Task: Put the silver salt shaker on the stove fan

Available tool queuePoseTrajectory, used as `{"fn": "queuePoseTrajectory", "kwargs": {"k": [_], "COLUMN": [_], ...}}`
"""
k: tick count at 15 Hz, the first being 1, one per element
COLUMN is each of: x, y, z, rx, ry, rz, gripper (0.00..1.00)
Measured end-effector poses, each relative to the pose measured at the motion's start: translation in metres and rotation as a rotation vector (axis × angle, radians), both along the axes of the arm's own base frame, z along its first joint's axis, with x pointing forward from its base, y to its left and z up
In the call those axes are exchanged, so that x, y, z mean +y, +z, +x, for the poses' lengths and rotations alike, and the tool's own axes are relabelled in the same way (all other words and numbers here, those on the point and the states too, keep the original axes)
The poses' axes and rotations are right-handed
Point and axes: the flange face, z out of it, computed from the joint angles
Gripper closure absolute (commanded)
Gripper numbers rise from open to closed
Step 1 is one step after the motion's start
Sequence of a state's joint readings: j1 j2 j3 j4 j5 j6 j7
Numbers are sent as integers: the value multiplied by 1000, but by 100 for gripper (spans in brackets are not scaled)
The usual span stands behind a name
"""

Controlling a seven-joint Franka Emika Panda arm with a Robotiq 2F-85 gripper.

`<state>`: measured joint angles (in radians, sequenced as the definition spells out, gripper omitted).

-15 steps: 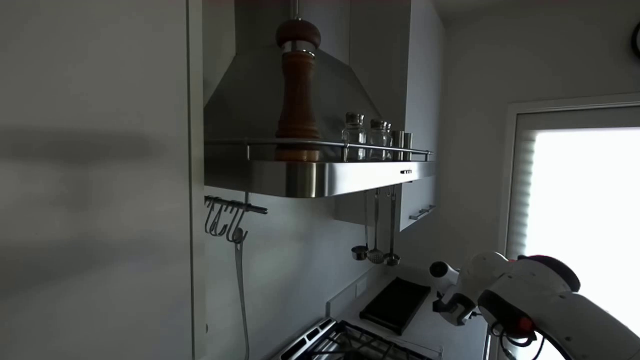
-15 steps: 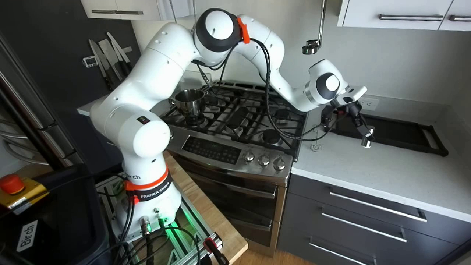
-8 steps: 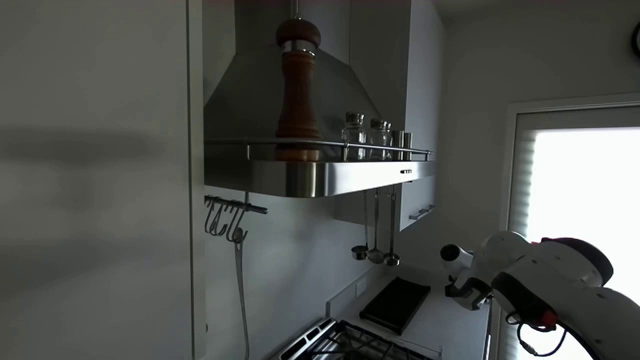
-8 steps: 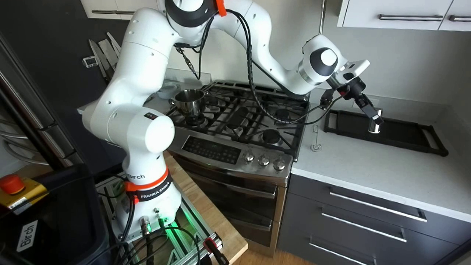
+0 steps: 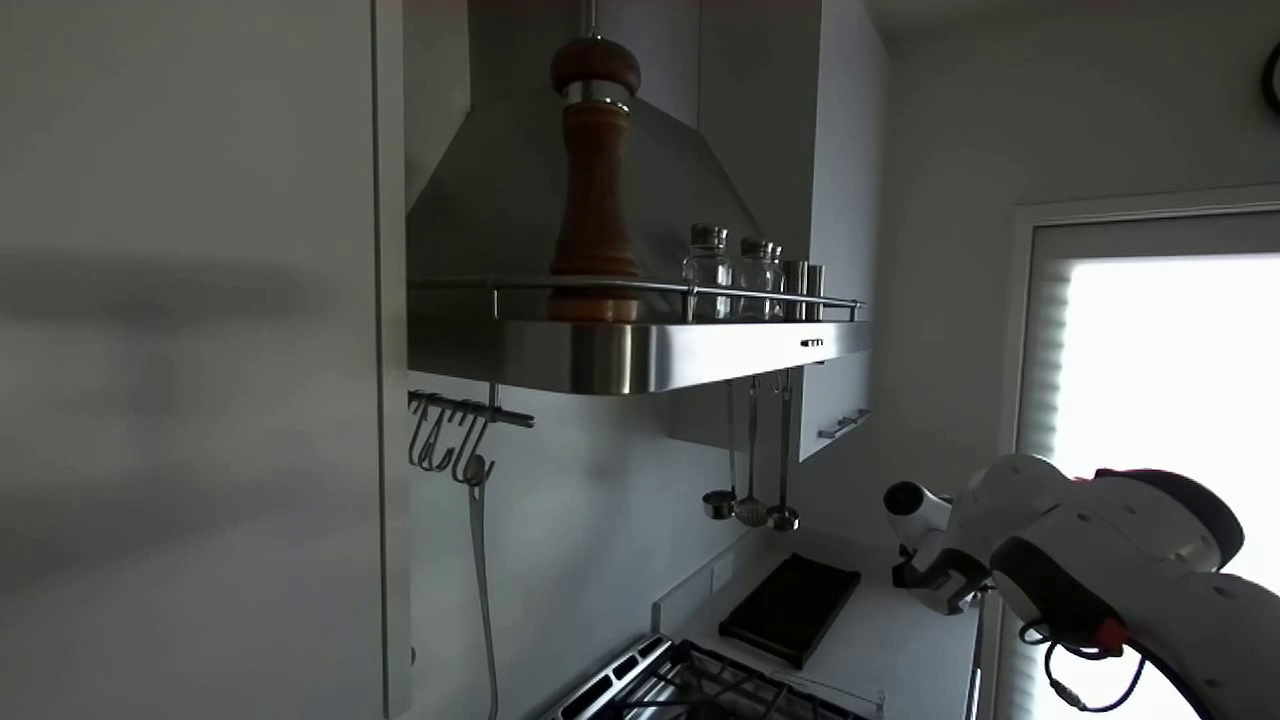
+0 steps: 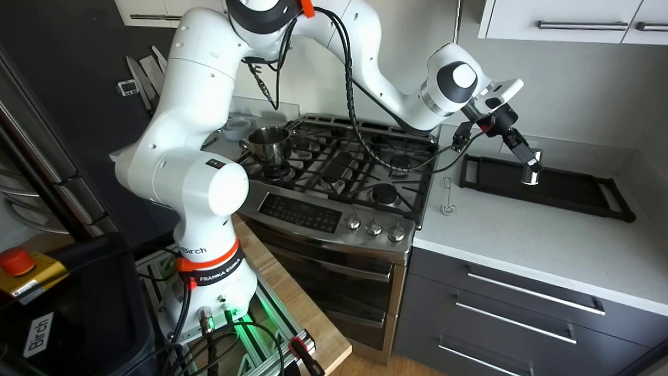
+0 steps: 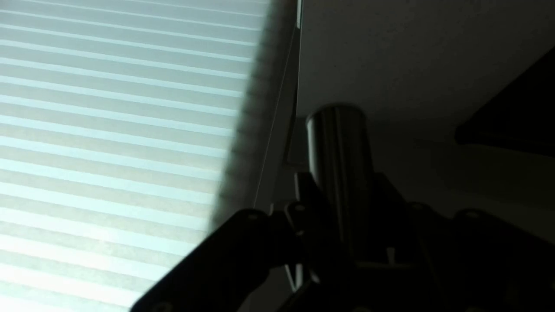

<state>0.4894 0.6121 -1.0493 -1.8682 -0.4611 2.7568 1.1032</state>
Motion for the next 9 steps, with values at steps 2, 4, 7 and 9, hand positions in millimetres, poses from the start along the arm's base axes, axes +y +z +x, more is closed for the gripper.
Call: {"fn": "queuePoseTrajectory", "kwargs": {"k": [2, 4, 7, 9], "x": [-7, -21, -42, -49], "y": [13, 36, 73, 95], "z": [-3, -12, -32, -42], "rx": [-3, -5, 1, 9], "ry": [-4, -20, -55, -59], "rz": [-35, -95, -179, -225], "gripper": [89, 89, 89, 89]}}
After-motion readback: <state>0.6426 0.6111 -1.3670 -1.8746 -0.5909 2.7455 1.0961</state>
